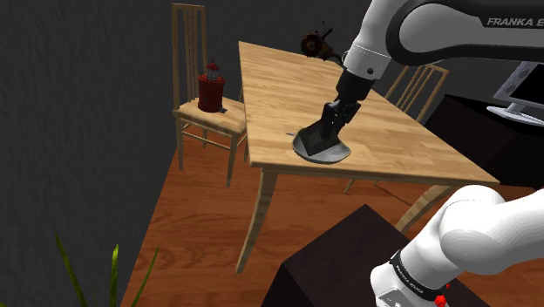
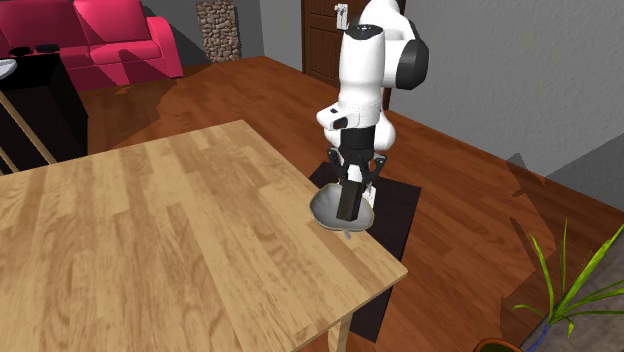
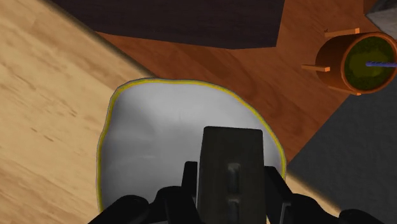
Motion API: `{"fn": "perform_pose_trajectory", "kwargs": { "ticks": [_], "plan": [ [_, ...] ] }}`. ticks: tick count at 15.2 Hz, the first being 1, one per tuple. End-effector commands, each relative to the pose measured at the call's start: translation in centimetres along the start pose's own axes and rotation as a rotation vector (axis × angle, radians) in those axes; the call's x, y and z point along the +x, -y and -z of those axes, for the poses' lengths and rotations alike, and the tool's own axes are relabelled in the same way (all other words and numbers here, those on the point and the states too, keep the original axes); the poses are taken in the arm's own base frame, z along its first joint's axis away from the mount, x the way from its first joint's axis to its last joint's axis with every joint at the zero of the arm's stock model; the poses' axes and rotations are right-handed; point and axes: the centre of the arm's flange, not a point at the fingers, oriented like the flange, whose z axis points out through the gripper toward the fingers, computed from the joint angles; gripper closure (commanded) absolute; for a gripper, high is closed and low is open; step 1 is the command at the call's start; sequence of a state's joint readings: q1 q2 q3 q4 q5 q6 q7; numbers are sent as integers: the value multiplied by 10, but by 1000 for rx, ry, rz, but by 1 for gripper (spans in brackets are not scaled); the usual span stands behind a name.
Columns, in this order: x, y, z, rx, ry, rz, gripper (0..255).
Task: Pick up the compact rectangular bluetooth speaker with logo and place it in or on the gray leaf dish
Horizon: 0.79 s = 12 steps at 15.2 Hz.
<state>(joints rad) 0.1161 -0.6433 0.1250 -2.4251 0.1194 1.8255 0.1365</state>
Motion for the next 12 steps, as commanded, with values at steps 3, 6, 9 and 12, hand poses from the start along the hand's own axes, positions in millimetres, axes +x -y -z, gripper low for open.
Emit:
{"fn": "perform_pose_trajectory", "kwargs": {
  "ticks": [3, 6, 9, 12],
  "plan": [
    [0, 0, -5, -2, 10, -1, 255],
    [0, 0, -5, -2, 10, -1, 0],
    [0, 0, -5, -2, 10, -1, 0],
    [0, 0, 8, -2, 10, -1, 0]
  ]
}}
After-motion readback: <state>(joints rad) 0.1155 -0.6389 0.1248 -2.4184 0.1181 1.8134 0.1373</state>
